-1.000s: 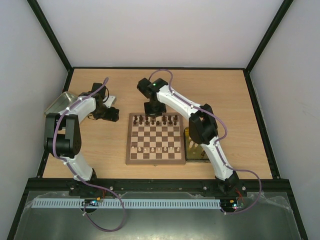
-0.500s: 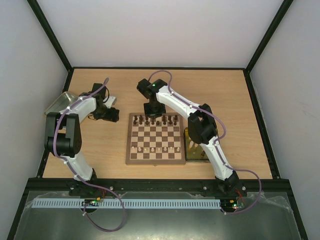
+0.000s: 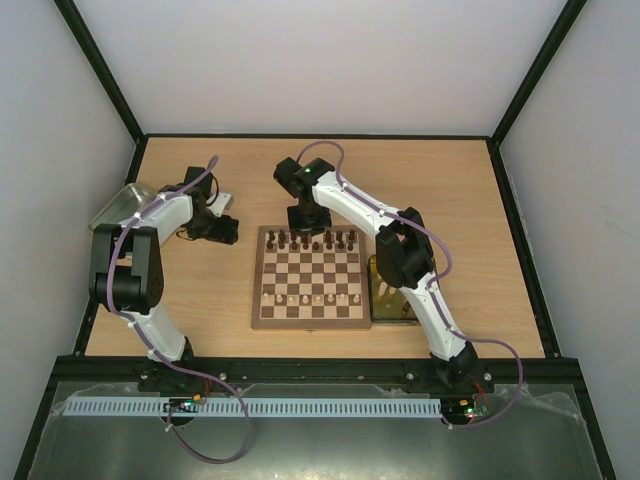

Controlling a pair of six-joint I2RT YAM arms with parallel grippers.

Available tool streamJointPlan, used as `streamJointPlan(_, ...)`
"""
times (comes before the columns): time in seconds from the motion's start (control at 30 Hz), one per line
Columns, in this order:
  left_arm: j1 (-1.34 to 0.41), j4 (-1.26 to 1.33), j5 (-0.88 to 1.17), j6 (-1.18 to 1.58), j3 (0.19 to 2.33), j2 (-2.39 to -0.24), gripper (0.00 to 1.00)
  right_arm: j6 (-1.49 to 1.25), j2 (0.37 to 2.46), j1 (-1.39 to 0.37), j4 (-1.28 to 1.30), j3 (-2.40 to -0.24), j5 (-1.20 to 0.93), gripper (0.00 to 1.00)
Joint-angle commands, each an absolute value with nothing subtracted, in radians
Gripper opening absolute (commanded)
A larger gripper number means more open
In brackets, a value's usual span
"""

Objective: Set up the chess pieces on the board
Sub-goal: Place the chess piece on the chessboard.

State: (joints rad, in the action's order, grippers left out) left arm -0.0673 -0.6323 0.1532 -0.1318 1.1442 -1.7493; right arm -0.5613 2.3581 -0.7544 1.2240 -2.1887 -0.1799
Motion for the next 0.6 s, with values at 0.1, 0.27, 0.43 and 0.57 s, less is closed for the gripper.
streamJointPlan(0.1, -0.072, -0.635, 0.16, -0.14, 1.153, -1.753, 0.83, -0.557, 2.358, -0.76, 1.226, -2.185, -0.166, 0.21)
streamJointPlan(0.27, -0.072, -0.635, 0.16, -0.14, 1.151, -1.754, 0.83, -0.56, 2.362, -0.761, 1.222, -2.185, -0.169, 0.16)
streamJointPlan(0.43, -0.072, -0.634, 0.16, -0.14, 1.149, -1.753, 0.83, -0.563, 2.359, -0.762, 1.22, -2.186, -0.159, 0.14)
streamJointPlan(0.57, -0.072, -0.633, 0.159, -0.14, 1.151, -1.753, 0.83, -0.564, 2.355, -0.762, 1.223, -2.188, -0.148, 0.13)
